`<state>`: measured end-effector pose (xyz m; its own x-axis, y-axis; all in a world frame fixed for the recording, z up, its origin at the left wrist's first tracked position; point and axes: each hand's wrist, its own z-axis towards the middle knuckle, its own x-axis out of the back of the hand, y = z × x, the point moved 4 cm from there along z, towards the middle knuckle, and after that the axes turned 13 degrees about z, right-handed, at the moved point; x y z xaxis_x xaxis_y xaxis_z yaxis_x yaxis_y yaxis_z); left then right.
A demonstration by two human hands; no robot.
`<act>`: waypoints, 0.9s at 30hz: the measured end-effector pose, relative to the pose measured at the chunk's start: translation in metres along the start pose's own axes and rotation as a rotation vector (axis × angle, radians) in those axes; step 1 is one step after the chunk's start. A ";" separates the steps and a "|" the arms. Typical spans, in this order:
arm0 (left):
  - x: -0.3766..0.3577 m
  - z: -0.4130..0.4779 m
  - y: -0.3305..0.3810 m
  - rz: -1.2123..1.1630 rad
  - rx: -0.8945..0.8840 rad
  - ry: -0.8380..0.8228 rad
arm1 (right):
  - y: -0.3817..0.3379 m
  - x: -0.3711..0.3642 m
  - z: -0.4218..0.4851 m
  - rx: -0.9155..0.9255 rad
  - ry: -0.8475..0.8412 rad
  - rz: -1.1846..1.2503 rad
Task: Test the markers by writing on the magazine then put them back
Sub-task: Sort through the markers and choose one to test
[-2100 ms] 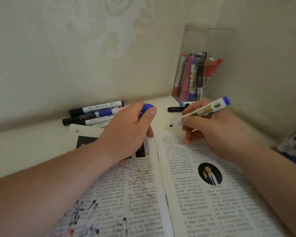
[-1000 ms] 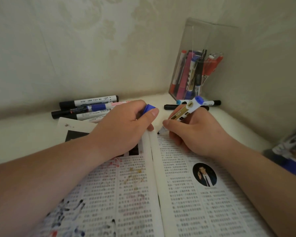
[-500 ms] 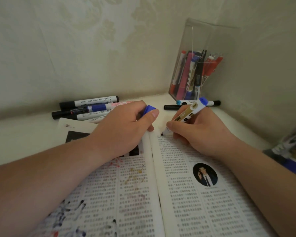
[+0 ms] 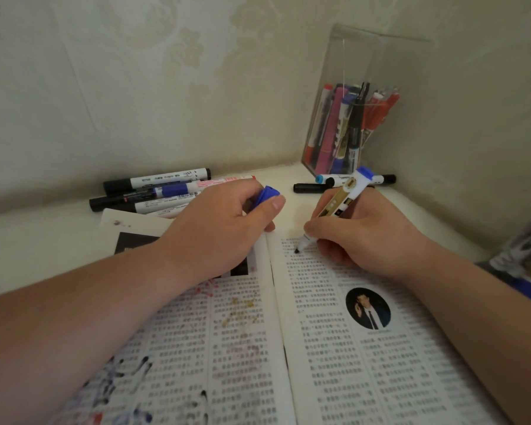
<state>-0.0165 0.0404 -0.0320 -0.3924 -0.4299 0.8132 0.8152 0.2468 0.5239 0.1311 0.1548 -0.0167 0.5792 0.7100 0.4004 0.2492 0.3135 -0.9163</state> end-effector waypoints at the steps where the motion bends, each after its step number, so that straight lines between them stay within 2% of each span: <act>1: 0.000 0.000 0.000 -0.001 -0.002 -0.001 | 0.000 0.002 0.000 0.001 0.016 -0.017; 12: -0.001 0.000 -0.002 0.058 -0.050 0.016 | 0.006 0.013 0.002 -0.042 0.169 -0.081; 15: -0.001 0.000 -0.001 0.076 -0.055 0.011 | 0.000 0.012 -0.001 -0.041 0.073 -0.075; 17: -0.001 -0.001 0.001 0.093 -0.068 0.005 | -0.003 0.007 -0.006 -0.043 -0.064 -0.027; 18: 0.000 -0.002 0.002 0.099 -0.081 0.010 | -0.004 0.008 -0.007 -0.039 -0.081 0.010; 22: 0.003 -0.006 0.007 0.081 -0.136 0.034 | 0.001 0.026 -0.007 0.021 0.108 0.416; 24: 0.003 -0.009 0.014 0.072 -0.185 -0.014 | 0.000 0.031 -0.010 0.086 0.161 0.449; 27: 0.002 -0.013 0.025 0.085 -0.268 -0.103 | -0.006 0.024 -0.015 0.182 0.127 0.474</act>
<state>0.0089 0.0341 -0.0208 -0.3477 -0.3235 0.8800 0.9251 0.0341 0.3781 0.1549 0.1608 -0.0015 0.6884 0.7217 -0.0718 -0.1951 0.0890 -0.9767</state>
